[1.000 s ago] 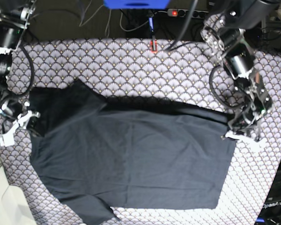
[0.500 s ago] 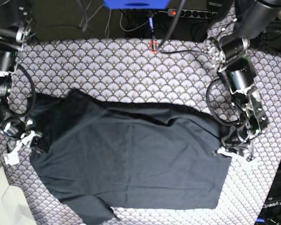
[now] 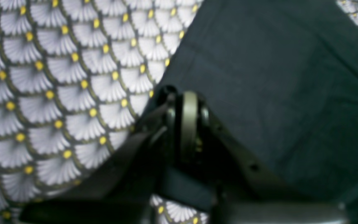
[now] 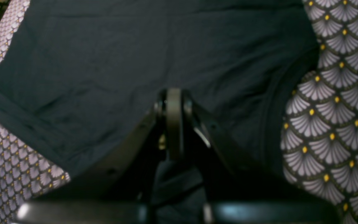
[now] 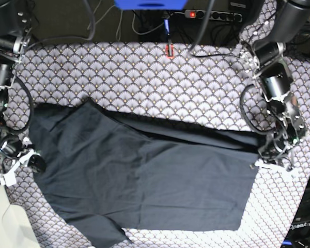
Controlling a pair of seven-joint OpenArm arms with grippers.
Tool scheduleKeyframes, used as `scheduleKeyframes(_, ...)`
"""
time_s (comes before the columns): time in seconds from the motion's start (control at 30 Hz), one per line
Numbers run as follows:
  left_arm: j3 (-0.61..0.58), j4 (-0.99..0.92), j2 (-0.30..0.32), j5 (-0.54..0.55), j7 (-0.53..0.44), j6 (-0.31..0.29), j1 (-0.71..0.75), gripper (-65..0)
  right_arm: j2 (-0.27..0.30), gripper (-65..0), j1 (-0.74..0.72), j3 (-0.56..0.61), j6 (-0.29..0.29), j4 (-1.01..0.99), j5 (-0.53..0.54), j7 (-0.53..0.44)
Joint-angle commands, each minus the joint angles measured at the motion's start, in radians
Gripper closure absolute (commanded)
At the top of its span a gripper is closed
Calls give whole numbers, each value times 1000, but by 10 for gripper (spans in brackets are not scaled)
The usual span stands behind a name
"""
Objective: Fold the T-shirt properly
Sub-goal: 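Lift the grasped shirt edge with both grippers and pull it across, then hold the shirt edge with both grippers and adjust the grip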
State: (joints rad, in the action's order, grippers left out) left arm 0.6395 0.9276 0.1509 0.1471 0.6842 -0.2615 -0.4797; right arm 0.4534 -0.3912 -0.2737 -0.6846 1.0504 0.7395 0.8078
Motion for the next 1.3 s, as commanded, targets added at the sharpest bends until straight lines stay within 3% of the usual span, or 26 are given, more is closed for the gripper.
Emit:
scheduleKeyframes(0.0, -2, 11, 11, 10, -19, -6, -30, 0, 18, 0, -28, -5, -14, 15, 22, -18)
scheduleKeyframes(0.17, -2, 8, 0, 10, -19, -8, -23, 0, -3, 0, 13, -3, -14, 24, 22, 80)
scheduleKeyframes(0.37, -2, 8, -1, 10, -21, -9, 11, 0, -31, -9, 73, 26, -14, 24, 22, 86)
scheduleKeyframes(0.6, -2, 12, 0, 10, -21, -12, 36, 0, -40, -198, 108, 24, -14, 24, 24, 84)
scheduleKeyframes(0.73, -2, 14, 0, 10, -21, -12, 45, 0, -49, -252, 108, 26, -14, 23, 24, 84)
scheduleKeyframes(1.27, 0, 12, 0, 10, -21, -12, 66, 0, -98, -252, 137, 29, -14, 18, 22, 68)
